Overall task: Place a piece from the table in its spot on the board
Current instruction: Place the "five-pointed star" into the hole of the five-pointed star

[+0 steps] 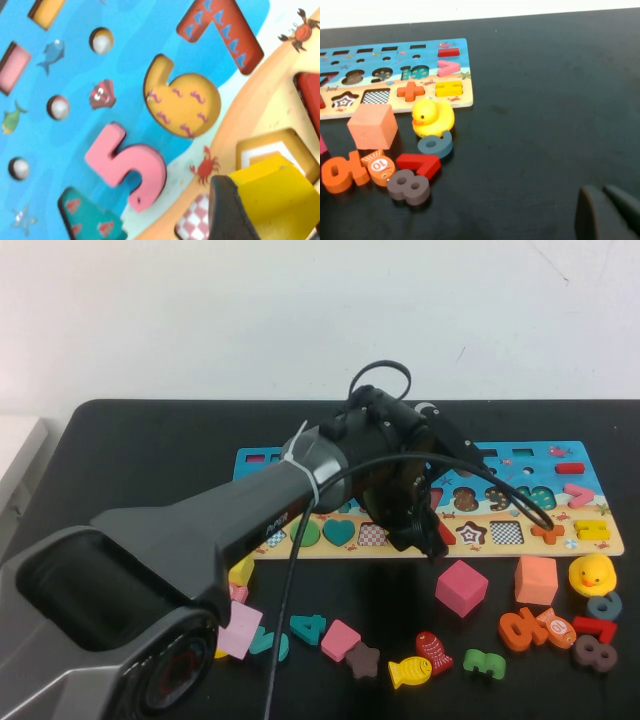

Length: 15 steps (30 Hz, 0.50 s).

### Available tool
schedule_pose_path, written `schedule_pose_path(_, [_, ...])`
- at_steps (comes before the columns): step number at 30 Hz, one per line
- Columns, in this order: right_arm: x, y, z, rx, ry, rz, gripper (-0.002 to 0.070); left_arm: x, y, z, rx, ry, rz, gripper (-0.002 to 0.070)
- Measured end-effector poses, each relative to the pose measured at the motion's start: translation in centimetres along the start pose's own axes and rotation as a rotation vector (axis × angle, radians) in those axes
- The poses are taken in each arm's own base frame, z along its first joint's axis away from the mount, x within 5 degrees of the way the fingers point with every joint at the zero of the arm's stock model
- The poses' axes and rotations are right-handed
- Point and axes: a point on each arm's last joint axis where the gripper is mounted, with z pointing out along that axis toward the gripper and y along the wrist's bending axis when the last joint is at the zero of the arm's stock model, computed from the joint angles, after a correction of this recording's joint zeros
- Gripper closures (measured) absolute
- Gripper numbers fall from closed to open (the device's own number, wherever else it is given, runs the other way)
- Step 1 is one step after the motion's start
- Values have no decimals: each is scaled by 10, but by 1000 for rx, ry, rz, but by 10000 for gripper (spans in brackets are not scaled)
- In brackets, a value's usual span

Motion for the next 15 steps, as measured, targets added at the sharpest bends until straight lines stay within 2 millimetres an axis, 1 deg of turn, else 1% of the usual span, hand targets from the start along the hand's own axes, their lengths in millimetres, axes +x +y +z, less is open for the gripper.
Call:
schedule_pose_path(6, [0,0,0,0,0,0,657,-2,0,7,2,-30,-3,356])
schedule_pose_path(15, [0,0,0,0,0,0,658,-1,3,8,5,-28,-20,346])
